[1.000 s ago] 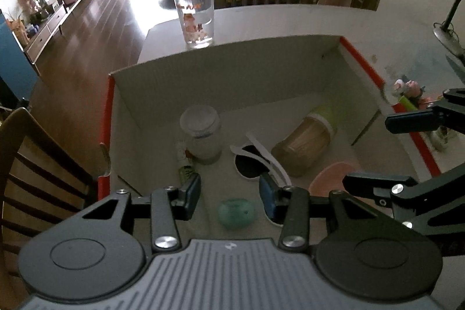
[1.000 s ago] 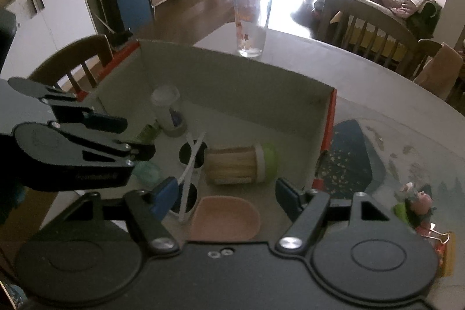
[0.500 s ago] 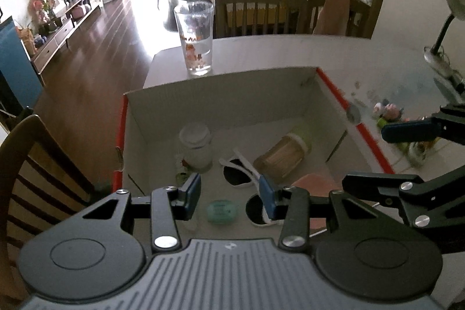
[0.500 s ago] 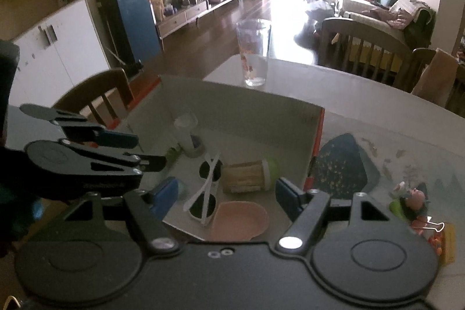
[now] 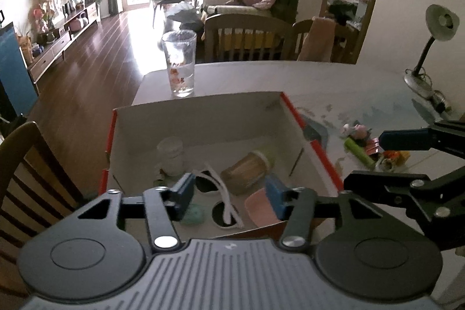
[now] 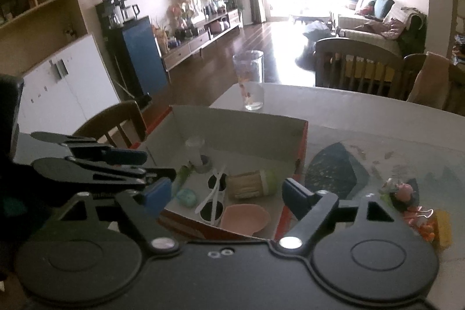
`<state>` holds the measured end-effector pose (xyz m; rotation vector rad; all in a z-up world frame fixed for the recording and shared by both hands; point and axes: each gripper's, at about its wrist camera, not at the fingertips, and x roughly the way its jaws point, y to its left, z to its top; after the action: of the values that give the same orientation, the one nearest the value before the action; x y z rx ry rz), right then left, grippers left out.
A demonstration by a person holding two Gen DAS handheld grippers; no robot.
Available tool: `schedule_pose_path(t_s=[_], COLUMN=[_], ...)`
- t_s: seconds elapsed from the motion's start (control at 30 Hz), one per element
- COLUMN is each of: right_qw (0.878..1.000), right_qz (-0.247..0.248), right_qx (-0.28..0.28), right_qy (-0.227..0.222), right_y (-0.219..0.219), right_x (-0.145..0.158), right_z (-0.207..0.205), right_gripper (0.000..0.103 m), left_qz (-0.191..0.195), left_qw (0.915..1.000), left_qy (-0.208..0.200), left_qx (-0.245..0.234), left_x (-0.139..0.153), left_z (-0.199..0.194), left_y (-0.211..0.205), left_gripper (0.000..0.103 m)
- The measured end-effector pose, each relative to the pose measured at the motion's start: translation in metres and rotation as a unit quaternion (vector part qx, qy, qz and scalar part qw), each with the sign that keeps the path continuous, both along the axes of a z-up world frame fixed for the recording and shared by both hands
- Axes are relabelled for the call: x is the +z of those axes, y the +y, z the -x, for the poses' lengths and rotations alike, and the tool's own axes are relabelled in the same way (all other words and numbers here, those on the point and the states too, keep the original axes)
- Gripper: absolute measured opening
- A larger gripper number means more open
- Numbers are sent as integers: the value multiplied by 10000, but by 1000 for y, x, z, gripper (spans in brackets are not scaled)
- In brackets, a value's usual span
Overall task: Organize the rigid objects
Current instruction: 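Move both tools back from the box to the remaining table items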
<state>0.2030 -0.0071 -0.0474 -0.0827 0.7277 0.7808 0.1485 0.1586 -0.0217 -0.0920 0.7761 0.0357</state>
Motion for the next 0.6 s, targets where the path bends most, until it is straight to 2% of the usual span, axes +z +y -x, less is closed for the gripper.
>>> schedule_pose_path(t_s=[0.17,0.23,0.4,0.47,0.6], right_qw=[9998,9996,9987,9985,9981], right_qz=[-169,-259,-432,-444,-442], right_qx=[-45,-89,-255,-290,-415], right_qy=[-7,-6,-59,-104,-138], right_y=[-16,-23,-47,-57,-78], right_x=[2,2,1,0,-3], right_z=[4,5,7,7,2], right_gripper=[90,92,100,101,103], left_qz=[87,84,174,163,168], left_qw=[9999,9998,9995,9994,9992], left_qy=[-113,-155,-230,-239,-273], left_qx=[-63,-82,-136,-169,-251], left_x=[5,6,6,5,4], left_z=[2,3,0,-2,-9], left_y=[-13,-19,-33,-41,-57], left_gripper=[58,65,73,80,81])
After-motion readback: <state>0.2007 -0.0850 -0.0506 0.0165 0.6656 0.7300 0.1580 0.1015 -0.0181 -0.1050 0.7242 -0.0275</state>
